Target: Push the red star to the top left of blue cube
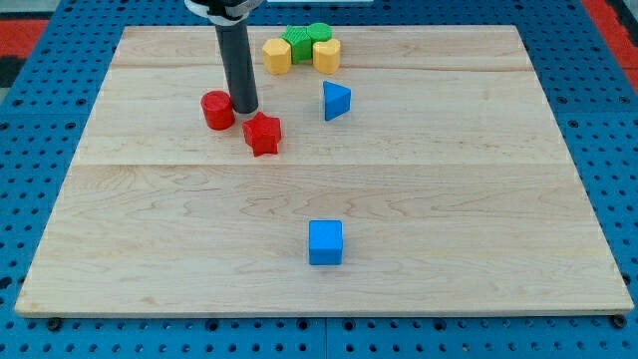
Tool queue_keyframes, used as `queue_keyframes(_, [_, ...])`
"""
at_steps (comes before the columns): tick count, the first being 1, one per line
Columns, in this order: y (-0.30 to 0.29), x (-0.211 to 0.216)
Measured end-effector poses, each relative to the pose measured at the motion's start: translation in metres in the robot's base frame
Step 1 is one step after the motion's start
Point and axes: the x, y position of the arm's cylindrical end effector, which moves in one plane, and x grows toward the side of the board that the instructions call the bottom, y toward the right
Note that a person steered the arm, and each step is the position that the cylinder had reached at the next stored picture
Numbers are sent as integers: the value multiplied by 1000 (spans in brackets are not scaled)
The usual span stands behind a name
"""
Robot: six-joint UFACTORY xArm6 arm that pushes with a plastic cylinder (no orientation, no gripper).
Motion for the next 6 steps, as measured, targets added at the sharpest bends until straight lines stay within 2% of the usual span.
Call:
queue_keyframes(5, [42, 131])
queue_keyframes(6, [24, 148])
